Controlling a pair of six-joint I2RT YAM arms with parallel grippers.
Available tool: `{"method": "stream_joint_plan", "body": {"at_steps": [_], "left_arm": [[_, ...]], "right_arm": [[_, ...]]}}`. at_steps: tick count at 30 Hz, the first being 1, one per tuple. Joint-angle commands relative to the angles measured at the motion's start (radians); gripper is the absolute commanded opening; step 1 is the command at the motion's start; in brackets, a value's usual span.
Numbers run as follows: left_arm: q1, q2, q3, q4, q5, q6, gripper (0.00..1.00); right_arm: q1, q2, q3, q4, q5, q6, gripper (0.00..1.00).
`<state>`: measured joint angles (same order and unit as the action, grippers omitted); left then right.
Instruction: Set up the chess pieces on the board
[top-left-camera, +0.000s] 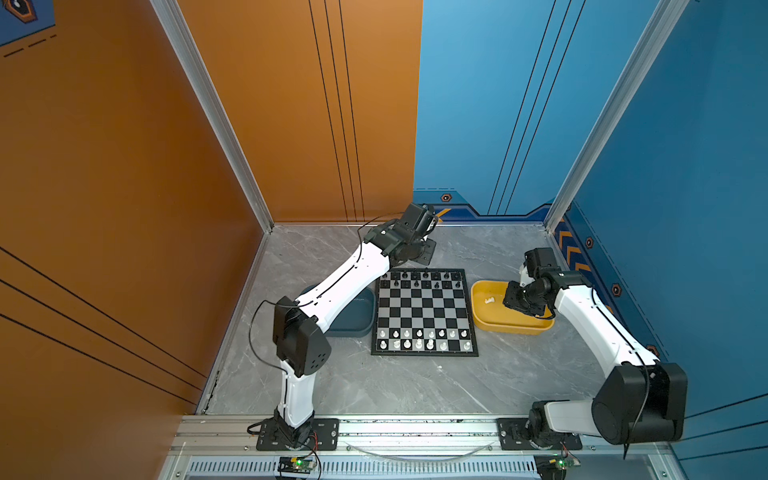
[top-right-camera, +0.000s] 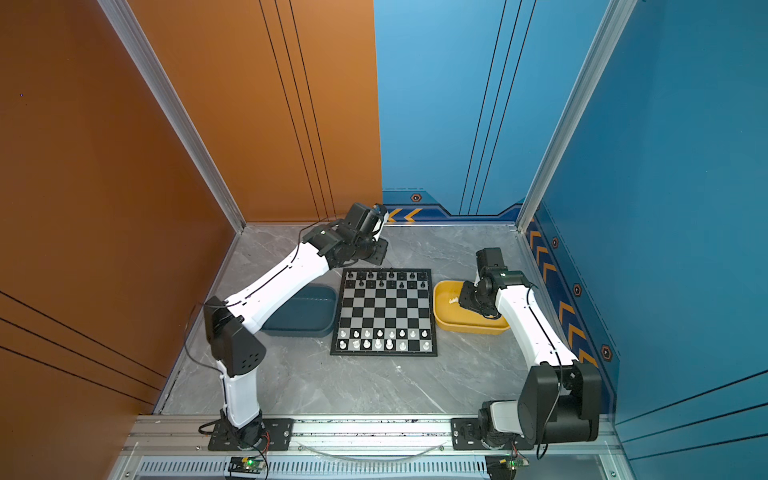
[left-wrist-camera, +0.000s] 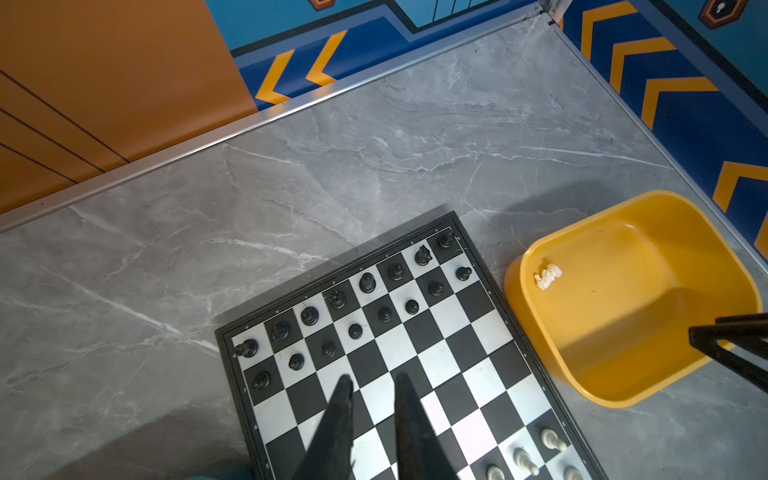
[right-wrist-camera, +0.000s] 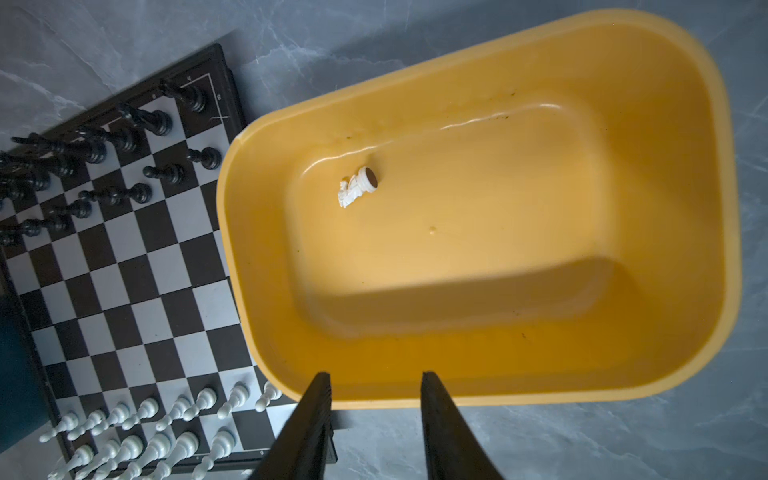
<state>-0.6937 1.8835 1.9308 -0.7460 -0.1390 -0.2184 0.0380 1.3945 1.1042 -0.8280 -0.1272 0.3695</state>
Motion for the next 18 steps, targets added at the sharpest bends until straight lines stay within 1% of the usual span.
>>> {"method": "stream_joint_plan", "body": {"at_steps": [1,5,8,12,18], "left_arm": [[0.031,-0.105,-0.123,0.055,-0.016,-0.038,0.21],[0.099,-0.197,-0.253,0.117,0.029,-0.069,0.21],[0.137,-0.224,-0.296,0.141,0.051,-0.073,0.21],[0.165,-0.217,-0.309,0.161,0.062,-0.077,0.21],[0.172,-0.156,-0.286,0.171,0.080,-0.091,0.21]], "right_arm": [[-0.016,0.066,0.054,-0.012,0.007,-0.045,0.41],[-0.024,0.163,0.099,-0.002,-0.026,-0.062,0.40],[-0.029,0.240,0.135,0.007,-0.036,-0.071,0.40],[-0.032,0.326,0.184,0.008,-0.045,-0.082,0.39],[-0.033,0.400,0.210,0.029,-0.058,-0.083,0.39]]}}
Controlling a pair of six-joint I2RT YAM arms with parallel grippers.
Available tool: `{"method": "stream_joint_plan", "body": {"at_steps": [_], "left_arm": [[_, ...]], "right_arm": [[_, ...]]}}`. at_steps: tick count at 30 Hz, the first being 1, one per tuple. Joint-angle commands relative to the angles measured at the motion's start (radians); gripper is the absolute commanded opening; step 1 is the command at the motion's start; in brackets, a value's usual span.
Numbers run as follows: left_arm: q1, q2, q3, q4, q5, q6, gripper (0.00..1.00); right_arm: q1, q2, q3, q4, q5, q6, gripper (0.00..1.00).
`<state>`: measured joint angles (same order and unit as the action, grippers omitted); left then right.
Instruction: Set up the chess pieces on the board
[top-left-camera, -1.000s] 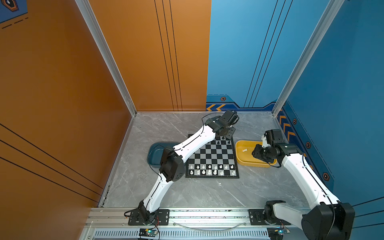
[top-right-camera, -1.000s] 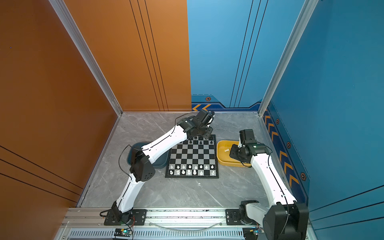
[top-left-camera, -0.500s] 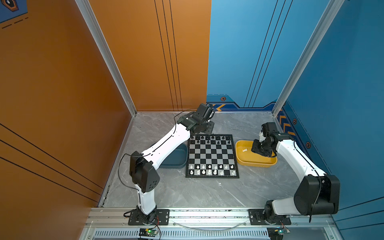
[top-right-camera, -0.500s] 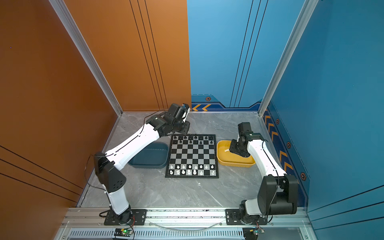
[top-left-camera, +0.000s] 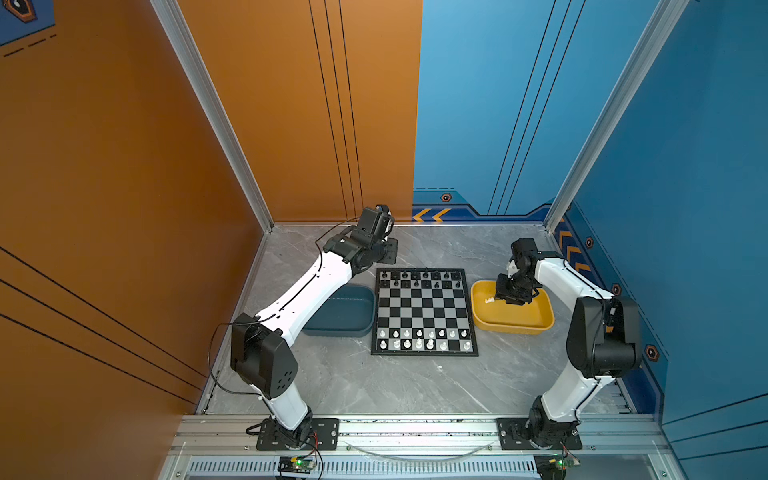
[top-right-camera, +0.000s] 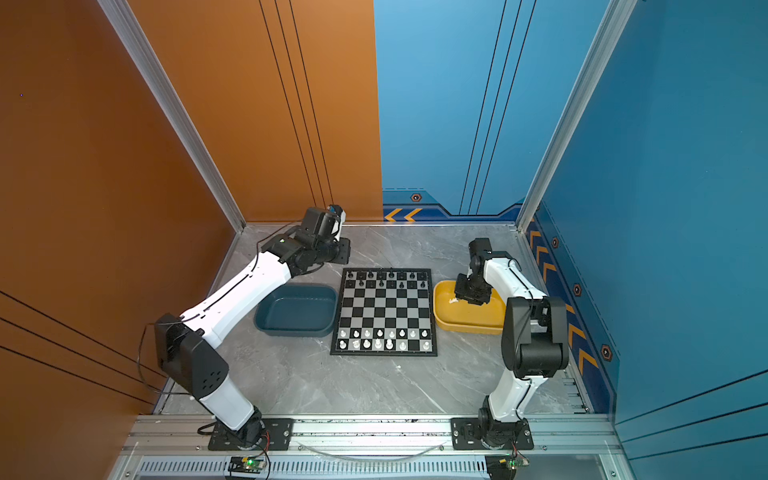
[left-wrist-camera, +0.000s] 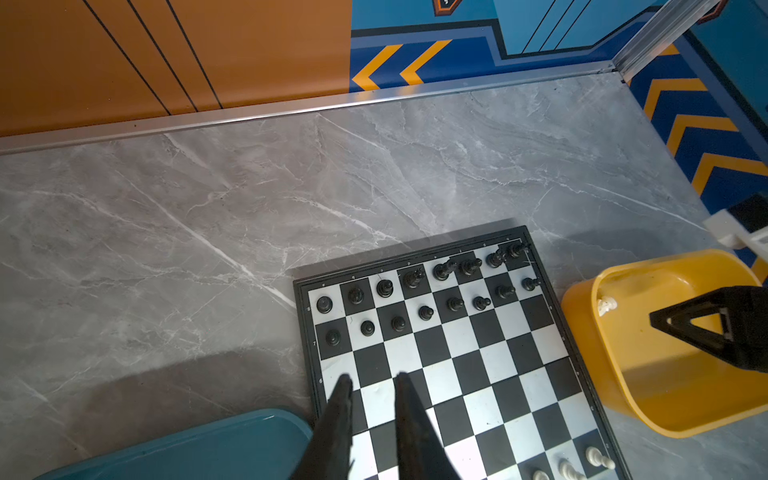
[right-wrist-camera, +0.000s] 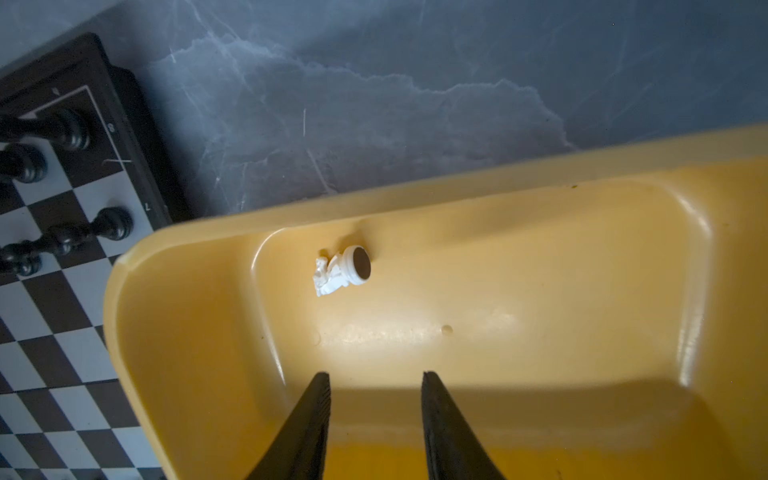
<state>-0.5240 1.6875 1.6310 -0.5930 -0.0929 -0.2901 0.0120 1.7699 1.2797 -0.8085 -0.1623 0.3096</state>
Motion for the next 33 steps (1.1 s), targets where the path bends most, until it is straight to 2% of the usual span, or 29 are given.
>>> {"method": "stream_joint_plan", "body": {"at_steps": [1,13,33], "left_arm": [[0.004,0.049,0.020,0.018,0.037,-0.022,0.21],[0.014,0.115,0.060,0.018,0.070,-0.032,0.21],[0.035,0.158,0.067,0.018,0.111,-0.049,0.21]], "right_arm": [[-0.007,0.034,0.035,0.013,-0.027,-0.023,0.39],[-0.004,0.122,0.066,0.057,-0.045,0.017,0.38],[0.037,0.177,0.091,0.086,-0.017,0.080,0.38]]}}
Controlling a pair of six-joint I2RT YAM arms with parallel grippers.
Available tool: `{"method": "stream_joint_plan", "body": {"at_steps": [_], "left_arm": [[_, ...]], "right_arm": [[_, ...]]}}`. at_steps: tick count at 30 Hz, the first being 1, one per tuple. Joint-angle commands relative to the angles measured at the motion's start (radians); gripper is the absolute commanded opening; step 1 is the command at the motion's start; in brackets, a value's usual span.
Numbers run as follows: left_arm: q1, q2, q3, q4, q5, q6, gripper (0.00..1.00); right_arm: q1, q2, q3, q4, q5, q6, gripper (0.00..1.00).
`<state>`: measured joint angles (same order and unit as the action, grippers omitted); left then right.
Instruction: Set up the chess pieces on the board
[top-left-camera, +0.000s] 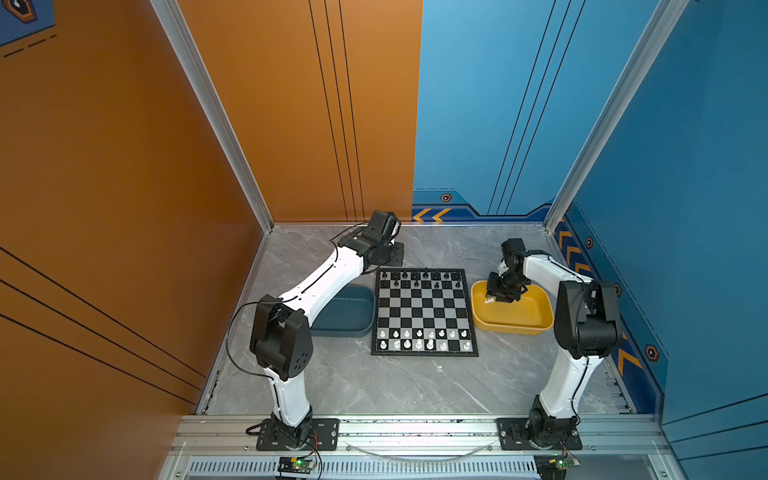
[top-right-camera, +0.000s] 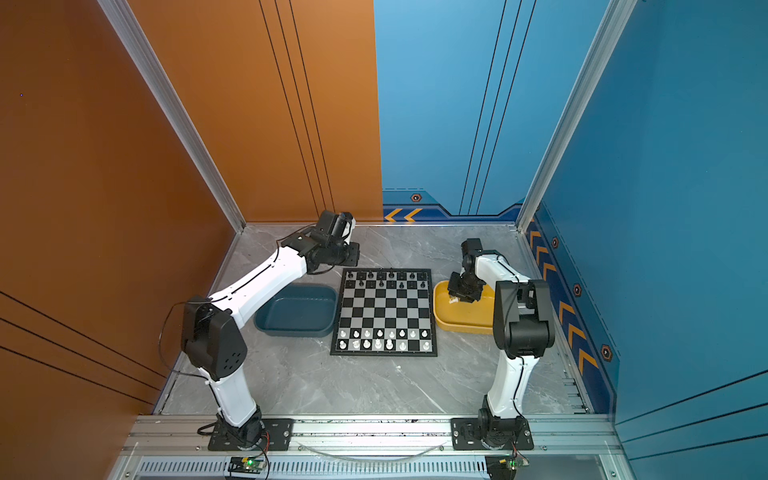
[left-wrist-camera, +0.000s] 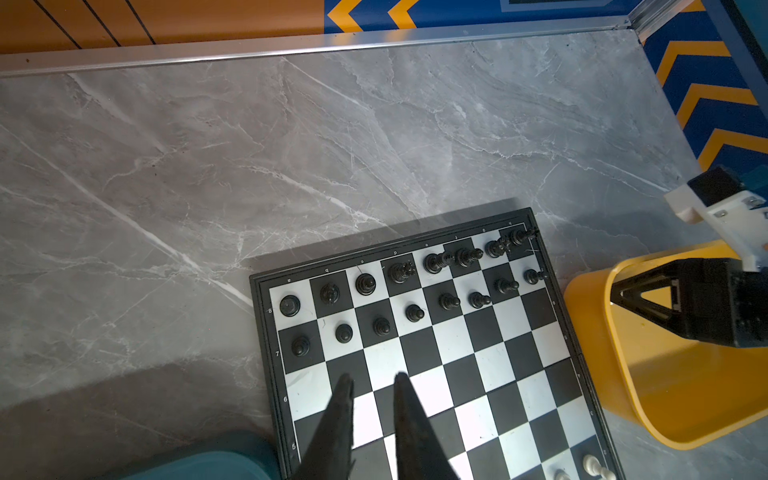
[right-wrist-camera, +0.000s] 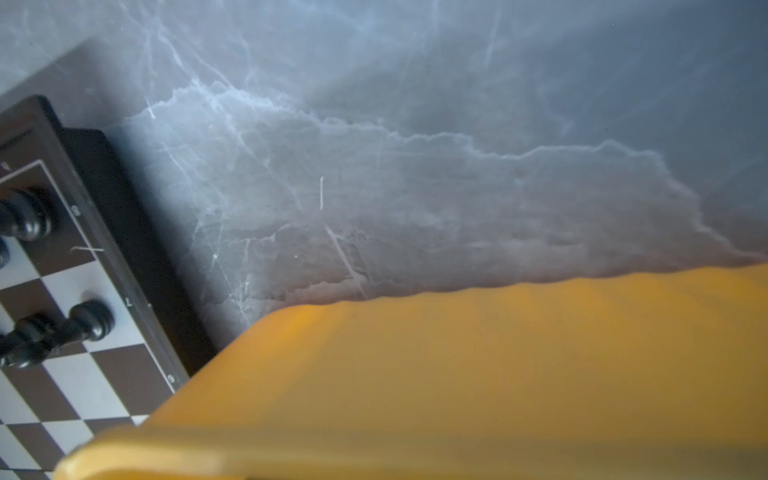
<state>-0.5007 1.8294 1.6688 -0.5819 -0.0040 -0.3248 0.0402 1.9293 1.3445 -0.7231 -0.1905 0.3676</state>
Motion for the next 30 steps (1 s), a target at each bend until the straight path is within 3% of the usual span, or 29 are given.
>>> {"method": "stream_joint_plan", "body": {"at_steps": [1,15,30], "left_arm": [[0.013,0.017,0.029,0.007,0.024,-0.015,0.21],[0.028,0.035,0.031,0.007,0.044,-0.026,0.20],[0.030,0.047,0.039,0.007,0.058,-0.036,0.20]], "right_arm": [[0.010,0.018,0.028,-0.002,0.015,0.022,0.38],[0.023,0.046,0.061,-0.053,0.075,0.004,0.37],[0.029,0.042,0.050,-0.061,0.081,0.004,0.24]]}}
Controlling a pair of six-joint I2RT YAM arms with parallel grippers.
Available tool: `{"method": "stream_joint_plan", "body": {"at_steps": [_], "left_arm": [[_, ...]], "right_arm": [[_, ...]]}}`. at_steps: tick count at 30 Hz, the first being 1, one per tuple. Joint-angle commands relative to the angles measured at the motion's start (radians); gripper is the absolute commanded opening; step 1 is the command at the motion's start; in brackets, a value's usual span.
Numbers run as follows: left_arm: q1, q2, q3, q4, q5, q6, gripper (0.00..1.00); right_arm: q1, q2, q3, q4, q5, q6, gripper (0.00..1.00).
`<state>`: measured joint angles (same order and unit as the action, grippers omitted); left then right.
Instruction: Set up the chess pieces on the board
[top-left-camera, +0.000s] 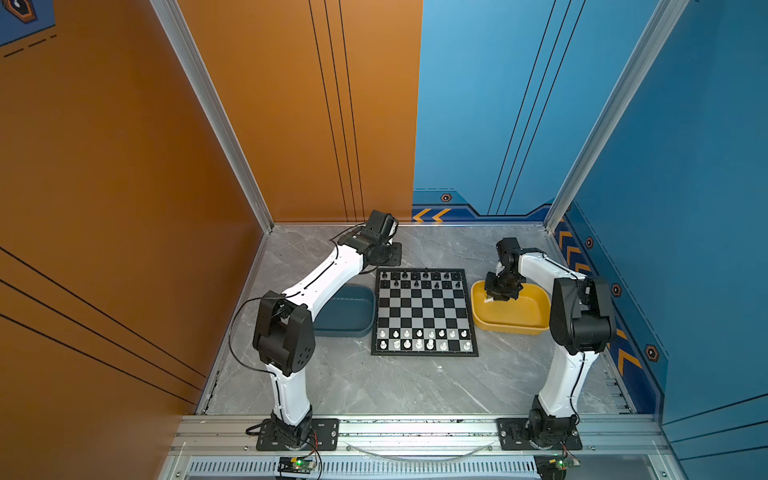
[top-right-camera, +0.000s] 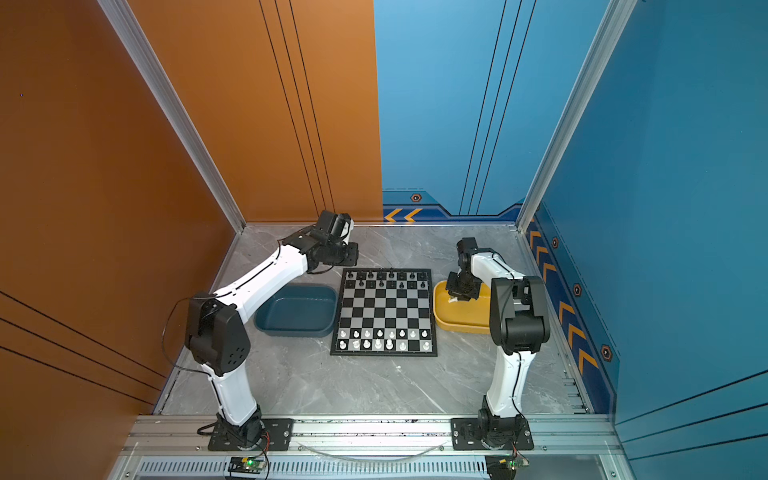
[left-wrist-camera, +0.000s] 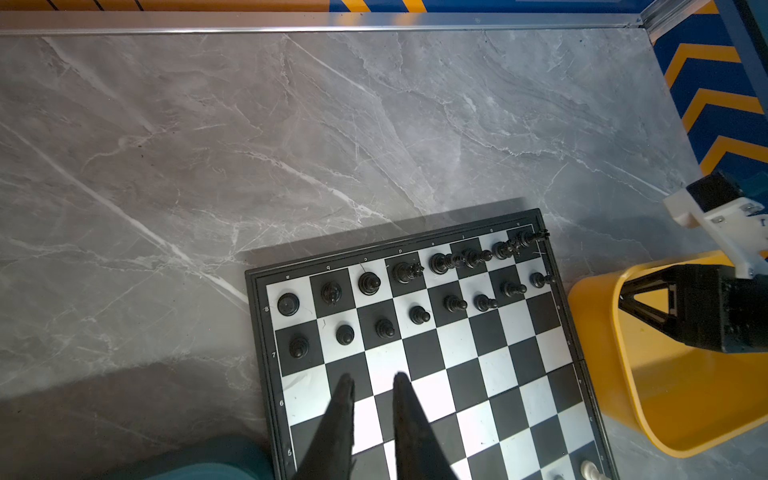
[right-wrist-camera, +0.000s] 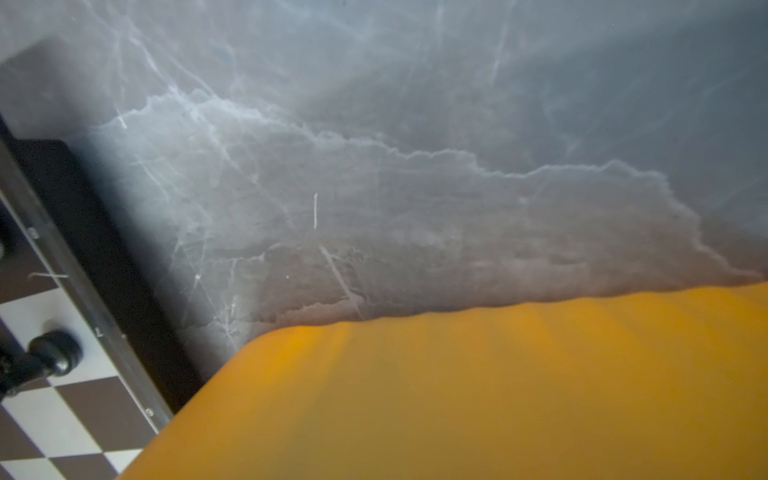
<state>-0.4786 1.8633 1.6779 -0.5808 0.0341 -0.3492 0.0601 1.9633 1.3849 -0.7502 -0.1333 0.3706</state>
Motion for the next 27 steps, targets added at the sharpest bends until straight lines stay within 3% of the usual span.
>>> {"method": "stream_joint_plan", "body": {"at_steps": [1,27], "left_arm": [[0.008,0.013,0.027,0.006,0.021,-0.011,0.20],[0.006,0.005,0.016,0.006,0.032,-0.019,0.19]], "right_arm": [[0.009,0.006,0.006,-0.035,0.026,0.001,0.23],[0.010,-0.083,-0.021,-0.042,0.043,0.007,0.12]]}}
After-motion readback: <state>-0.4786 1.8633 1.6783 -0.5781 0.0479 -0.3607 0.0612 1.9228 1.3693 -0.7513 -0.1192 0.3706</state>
